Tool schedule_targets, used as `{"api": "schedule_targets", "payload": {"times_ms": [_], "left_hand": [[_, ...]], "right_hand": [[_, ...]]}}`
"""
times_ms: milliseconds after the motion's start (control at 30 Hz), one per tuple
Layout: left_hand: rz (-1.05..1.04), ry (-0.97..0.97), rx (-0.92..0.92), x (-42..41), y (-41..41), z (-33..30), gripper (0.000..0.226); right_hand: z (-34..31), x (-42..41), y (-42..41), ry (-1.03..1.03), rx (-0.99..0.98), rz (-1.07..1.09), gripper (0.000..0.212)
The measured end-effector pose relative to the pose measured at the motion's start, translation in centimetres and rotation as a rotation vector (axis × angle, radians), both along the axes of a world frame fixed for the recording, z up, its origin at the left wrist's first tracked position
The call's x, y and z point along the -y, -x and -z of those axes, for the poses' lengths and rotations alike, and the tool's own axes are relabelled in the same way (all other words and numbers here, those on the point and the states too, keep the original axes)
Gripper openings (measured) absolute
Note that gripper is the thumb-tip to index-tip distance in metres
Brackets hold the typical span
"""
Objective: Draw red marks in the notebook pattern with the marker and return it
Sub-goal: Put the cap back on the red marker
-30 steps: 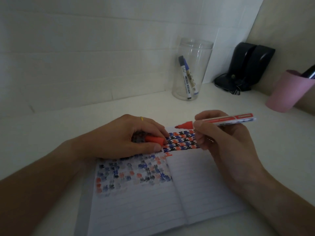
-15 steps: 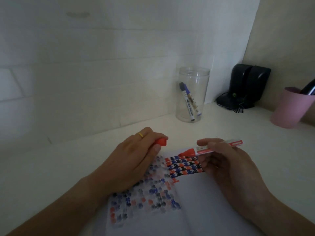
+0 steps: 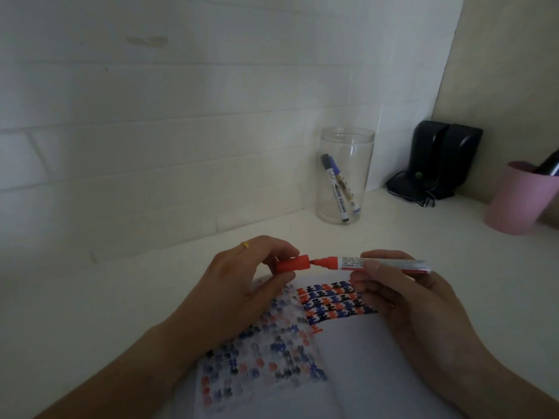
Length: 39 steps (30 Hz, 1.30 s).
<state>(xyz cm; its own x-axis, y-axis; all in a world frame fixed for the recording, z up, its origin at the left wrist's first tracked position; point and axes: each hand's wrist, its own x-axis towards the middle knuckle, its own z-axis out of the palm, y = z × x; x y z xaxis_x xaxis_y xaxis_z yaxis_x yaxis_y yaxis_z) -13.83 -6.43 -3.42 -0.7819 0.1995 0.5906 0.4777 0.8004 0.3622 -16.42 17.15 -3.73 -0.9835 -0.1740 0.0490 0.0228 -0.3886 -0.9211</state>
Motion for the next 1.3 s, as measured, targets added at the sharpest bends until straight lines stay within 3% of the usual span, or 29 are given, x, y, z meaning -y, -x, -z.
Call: {"api": "schedule_targets", "payload": {"times_ms": [200, 333, 500, 733, 967, 1067, 1200, 1300], "left_hand": [[0.05, -0.005, -0.014, -0.4, -0.3, -0.2, 0.025], [0.076, -0.031, -0.018, -0.7, -0.6, -0.3, 0.026], [0.097, -0.108, 0.023, -1.1, -1.0, -0.3, 0.03], [0.149, -0.274, 0.054, -1.4, -1.4, -0.2, 0.022], [0.14, -0.259, 0.045, -1.1, -0.8, -0.2, 0.018], [0.117, -0.279, 0.025, -1.4, -0.8, -0.3, 0.032], [0.063, -0.234, 0.001, -1.3, -1.0, -0.1, 0.042], [-0.049, -0.069, -0.042, -0.5, -0.8, 0.0, 0.043]], "right_hand": [[-0.1, 0.1, -0.3, -0.076, -0.043, -0.063, 0.037], [0.0, 0.2, -0.2, -0.042, -0.063, -0.093, 0.062], [0.1, -0.1, -0.3, -0.025, -0.062, -0.116, 0.068], [-0.2, -0.6, -0.6, -0.071, -0.154, -0.16, 0.06], [-0.9, -0.5, -0.7, -0.29, -0.231, -0.18, 0.039], [-0.6, 0.0, -1.3, -0.412, -0.206, -0.317, 0.026], [-0.8, -0.2, -1.4, -0.314, -0.113, -0.36, 0.048], [-0.8, -0.4, -0.9, -0.256, -0.061, -0.332, 0.064]]}}
